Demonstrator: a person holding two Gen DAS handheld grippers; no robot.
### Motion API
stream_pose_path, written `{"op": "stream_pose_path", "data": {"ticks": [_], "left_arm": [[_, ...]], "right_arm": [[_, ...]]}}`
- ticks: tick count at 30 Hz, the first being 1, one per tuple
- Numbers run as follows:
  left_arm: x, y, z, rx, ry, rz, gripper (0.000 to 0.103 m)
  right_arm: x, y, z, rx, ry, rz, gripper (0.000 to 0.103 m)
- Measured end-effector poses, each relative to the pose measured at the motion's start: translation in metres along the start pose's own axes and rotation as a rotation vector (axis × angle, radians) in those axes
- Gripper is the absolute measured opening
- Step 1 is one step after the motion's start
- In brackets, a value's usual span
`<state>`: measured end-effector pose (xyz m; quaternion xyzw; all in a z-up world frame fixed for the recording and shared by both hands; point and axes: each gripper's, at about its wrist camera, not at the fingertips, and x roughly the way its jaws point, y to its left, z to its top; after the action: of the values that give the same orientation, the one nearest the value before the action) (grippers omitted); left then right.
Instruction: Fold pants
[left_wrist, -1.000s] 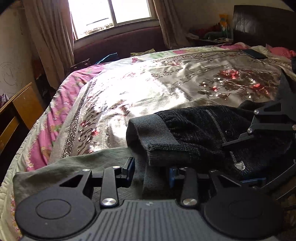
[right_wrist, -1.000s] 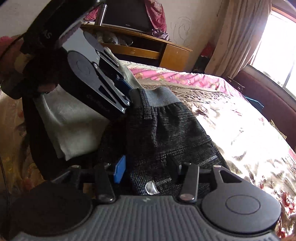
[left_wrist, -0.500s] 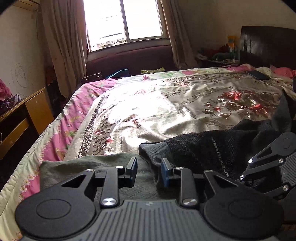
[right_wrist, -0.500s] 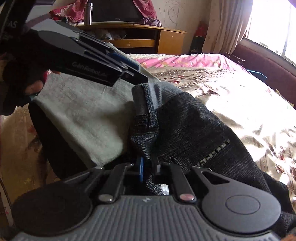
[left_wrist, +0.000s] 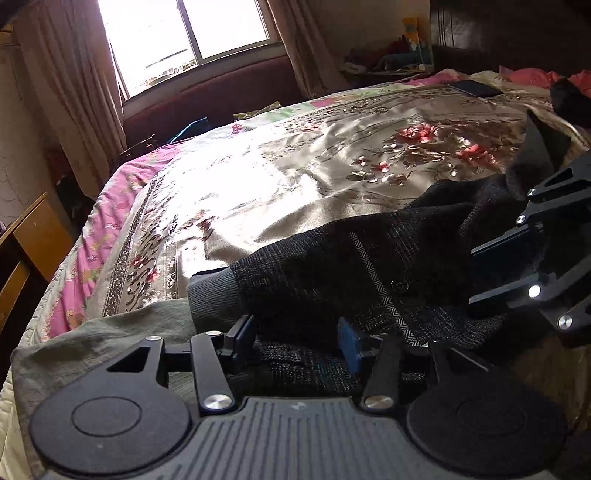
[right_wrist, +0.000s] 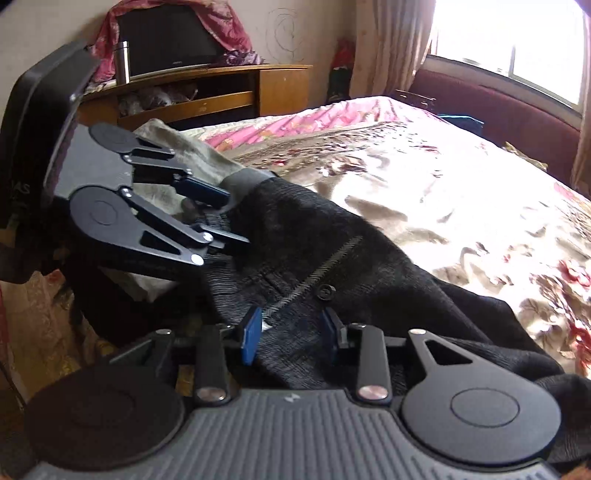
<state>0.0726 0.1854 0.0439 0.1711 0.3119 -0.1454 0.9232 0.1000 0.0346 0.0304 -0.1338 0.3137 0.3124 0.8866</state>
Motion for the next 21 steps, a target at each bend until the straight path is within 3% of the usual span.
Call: {"op": "stream_pose_path", "data": {"ticks": [5, 8, 11, 15, 21], "left_arm": [[-0.004, -0.044, 0.024, -0.006, -0.073, -0.121, 0.062], [0.011, -0.091, 0.041, 0.004, -0.098, -0.235, 0.062], [0.029, -0.139, 0.056, 0.023, -0.107, -0.334, 0.062], [0.044, -0.194, 0.073, 0.089, -0.119, -0.376, 0.065], [0.063, -0.237, 0.084, 0.167, -0.085, -0.371, 0.069]], "right_arm": [[-0.050, -0.096, -0.028, 0.309, 0.011, -0.207, 0.034], [-0.075, -0.158, -0.053, 0.462, 0.041, -0.390, 0.038], [-0.096, -0.223, -0.079, 0.656, 0.036, -0.482, 0.039], [-0.118, -0.294, -0.113, 0.902, -0.033, -0.505, 0.040], [-0.102, -0.343, -0.135, 1.045, -0.082, -0.451, 0.041]]}}
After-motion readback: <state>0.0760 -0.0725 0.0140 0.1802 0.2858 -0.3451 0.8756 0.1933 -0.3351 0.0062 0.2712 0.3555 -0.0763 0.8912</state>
